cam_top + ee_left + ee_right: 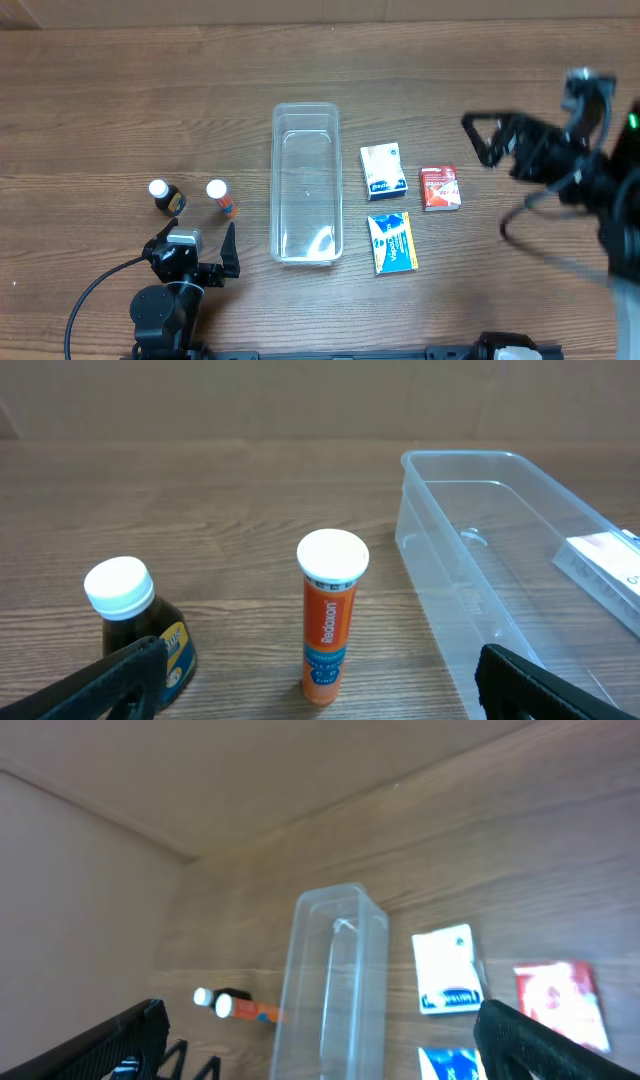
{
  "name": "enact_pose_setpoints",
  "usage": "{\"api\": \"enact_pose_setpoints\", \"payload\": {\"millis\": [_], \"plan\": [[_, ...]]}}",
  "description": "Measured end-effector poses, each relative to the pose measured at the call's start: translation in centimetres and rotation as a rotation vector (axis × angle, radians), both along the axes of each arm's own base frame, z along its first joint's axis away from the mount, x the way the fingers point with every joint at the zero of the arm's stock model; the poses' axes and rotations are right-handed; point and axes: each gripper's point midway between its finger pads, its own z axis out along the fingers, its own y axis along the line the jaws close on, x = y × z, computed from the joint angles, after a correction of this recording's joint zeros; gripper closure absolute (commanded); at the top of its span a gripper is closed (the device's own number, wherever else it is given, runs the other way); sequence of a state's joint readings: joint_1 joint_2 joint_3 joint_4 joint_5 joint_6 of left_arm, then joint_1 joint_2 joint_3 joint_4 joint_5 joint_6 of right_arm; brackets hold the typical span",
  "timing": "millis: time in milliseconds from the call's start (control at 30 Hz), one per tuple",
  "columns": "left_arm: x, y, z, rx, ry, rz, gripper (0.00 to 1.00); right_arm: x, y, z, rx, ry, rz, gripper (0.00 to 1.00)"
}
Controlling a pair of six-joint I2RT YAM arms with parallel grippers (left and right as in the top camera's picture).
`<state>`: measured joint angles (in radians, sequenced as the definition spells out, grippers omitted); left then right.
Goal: Pack container
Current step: 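Reach the right gripper to the white Hansaplast box and grasp it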
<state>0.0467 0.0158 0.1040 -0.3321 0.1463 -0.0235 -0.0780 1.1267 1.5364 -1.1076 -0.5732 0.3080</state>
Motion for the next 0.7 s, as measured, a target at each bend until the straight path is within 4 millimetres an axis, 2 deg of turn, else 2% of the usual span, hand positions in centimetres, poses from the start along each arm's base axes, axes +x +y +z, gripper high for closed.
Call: {"api": "enact_pose_setpoints", "payload": {"millis": [100,167,233,300,433,533,700], "plan": [[0.0,0.0,0.0,0.0,0.0,0.0,0.0,3.3,0.5,-3.9,-0.04,0.134,0.008,0.0],[0.0,0.0,0.0,0.0,0.0,0.0,0.0,5.7,2.2,-9.2,-0.131,0.283,0.027,0.0],[0.0,0.0,0.0,0.0,0.0,0.0,0.0,7.0,3.8,-13.4,-0.229,0.38,0.043,0.0],[0.0,0.0,0.0,0.0,0.0,0.0,0.0,8.5,6.0,-19.3,-0.359,0.485,0.076,0.0],[0.0,0.0,0.0,0.0,0.0,0.0,0.0,10.4,7.4,-26.1,-0.456,0.574,0.11,0.0],[0.0,0.0,0.0,0.0,0.0,0.0,0.0,10.3,7.6,-30.0,-0.501,0.649,0.142,0.0],[0.0,0.0,0.0,0.0,0.0,0.0,0.0,9.4,8.0,-33.3,-0.541,0.728,0.18,0.05]]}}
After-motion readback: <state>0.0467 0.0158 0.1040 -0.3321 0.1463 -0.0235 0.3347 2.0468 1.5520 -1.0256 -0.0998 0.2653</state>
